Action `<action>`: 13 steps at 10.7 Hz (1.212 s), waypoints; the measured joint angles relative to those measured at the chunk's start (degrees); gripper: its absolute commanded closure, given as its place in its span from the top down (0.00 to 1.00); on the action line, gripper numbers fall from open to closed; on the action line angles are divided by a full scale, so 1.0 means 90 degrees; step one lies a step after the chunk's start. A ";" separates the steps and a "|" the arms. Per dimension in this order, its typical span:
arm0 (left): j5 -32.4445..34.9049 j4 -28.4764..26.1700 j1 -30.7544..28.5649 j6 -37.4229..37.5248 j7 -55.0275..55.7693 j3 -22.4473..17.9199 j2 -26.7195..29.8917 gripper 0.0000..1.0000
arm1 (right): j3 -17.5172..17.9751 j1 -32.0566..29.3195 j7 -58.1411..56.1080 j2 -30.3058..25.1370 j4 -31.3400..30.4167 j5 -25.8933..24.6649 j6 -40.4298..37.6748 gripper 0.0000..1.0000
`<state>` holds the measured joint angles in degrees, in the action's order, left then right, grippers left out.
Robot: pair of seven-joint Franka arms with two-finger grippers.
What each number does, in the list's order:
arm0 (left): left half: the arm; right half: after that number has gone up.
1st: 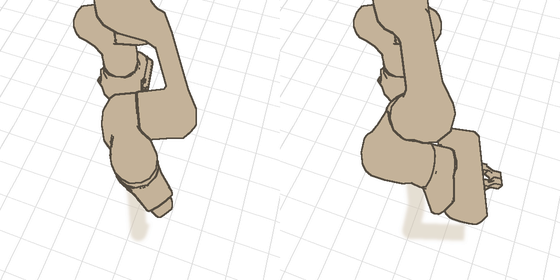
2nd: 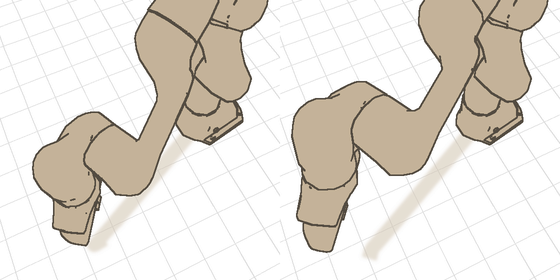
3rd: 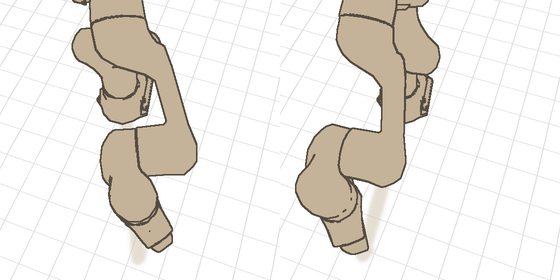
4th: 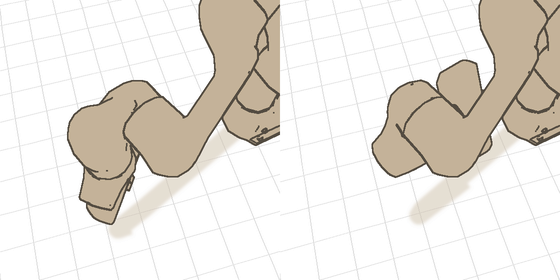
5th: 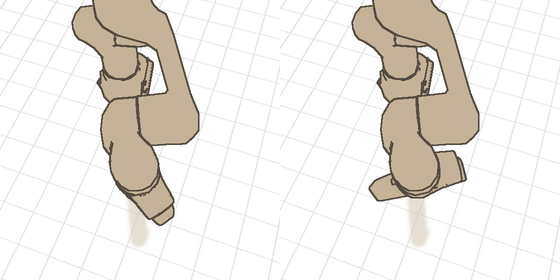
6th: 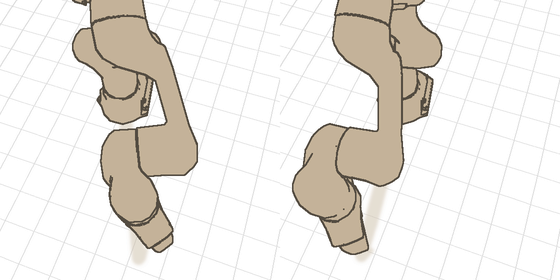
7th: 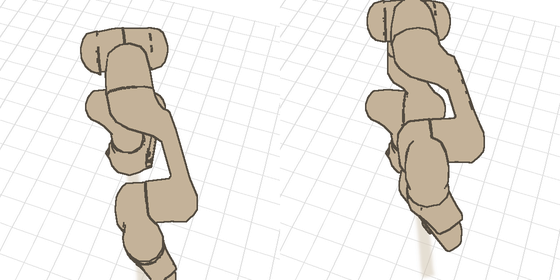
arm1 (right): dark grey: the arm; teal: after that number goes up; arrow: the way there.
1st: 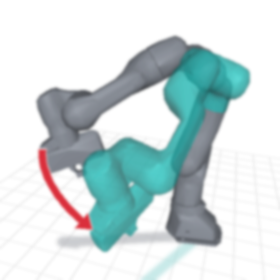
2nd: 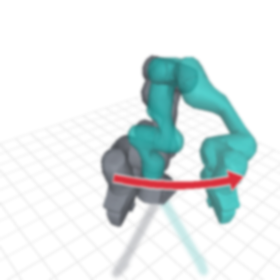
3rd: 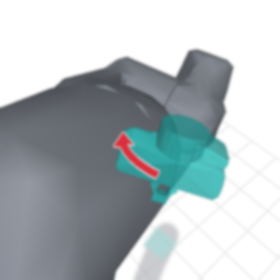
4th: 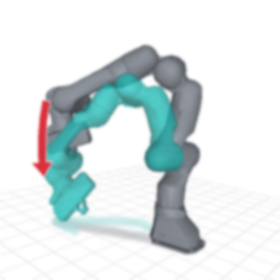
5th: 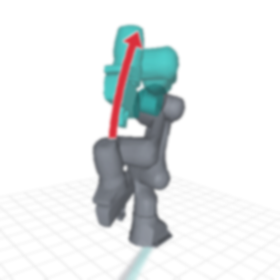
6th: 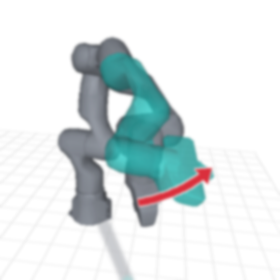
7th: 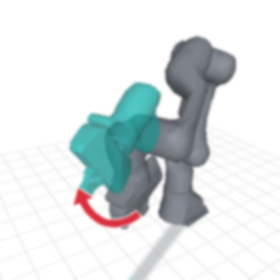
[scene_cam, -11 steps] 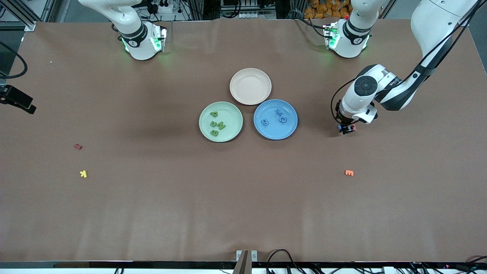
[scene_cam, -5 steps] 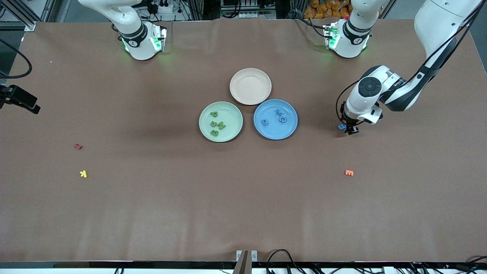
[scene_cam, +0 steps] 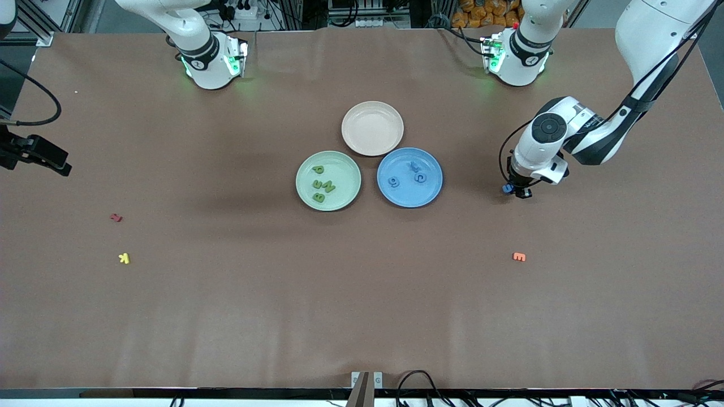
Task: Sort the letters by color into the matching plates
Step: 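Lower the left gripper onto the blue m and grasp it, then carry the m with the left gripper and release it on the blue plate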
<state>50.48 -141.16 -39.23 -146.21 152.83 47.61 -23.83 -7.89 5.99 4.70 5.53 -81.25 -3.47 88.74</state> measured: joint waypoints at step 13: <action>-0.0837 0.2036 0.1804 0.1840 0.0063 0.0193 -0.0030 0.00 | 0.0490 -0.0459 0.0000 0.0055 0.0051 0.0001 -0.0003 1.00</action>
<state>42.95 -122.83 -22.99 -129.65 153.40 49.34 -24.10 -3.48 1.86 4.70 6.02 -80.79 -3.46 88.71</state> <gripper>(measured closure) 0.718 0.000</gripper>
